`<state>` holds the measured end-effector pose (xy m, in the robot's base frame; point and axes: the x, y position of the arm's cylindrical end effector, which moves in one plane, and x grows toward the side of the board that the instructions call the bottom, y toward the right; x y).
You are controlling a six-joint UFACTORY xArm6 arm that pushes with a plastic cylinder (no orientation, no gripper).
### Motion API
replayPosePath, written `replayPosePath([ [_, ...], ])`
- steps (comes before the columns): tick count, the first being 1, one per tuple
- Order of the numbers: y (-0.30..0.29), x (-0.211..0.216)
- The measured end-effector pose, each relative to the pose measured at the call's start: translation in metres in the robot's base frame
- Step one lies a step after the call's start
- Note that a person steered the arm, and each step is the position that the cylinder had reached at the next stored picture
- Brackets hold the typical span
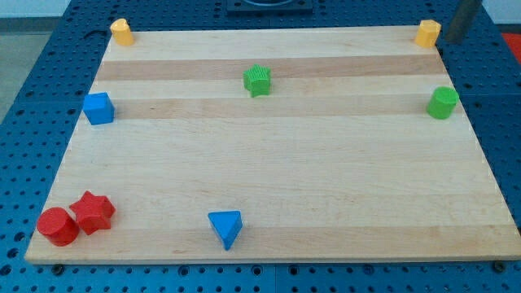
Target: Slide the yellow hexagon left and then down
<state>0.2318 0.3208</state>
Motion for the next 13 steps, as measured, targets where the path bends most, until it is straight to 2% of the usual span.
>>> replayPosePath([
  [2,-0.043,0.008],
  [3,-0.043,-0.008],
  [4,-0.018,-0.032],
  [5,-0.023,-0.034],
  [6,-0.068,-0.023],
  [8,-0.123,-0.006],
  [9,-0.126,-0.03],
  [10,-0.127,-0.032],
  [12,-0.188,-0.029],
  [13,-0.188,-0.028],
])
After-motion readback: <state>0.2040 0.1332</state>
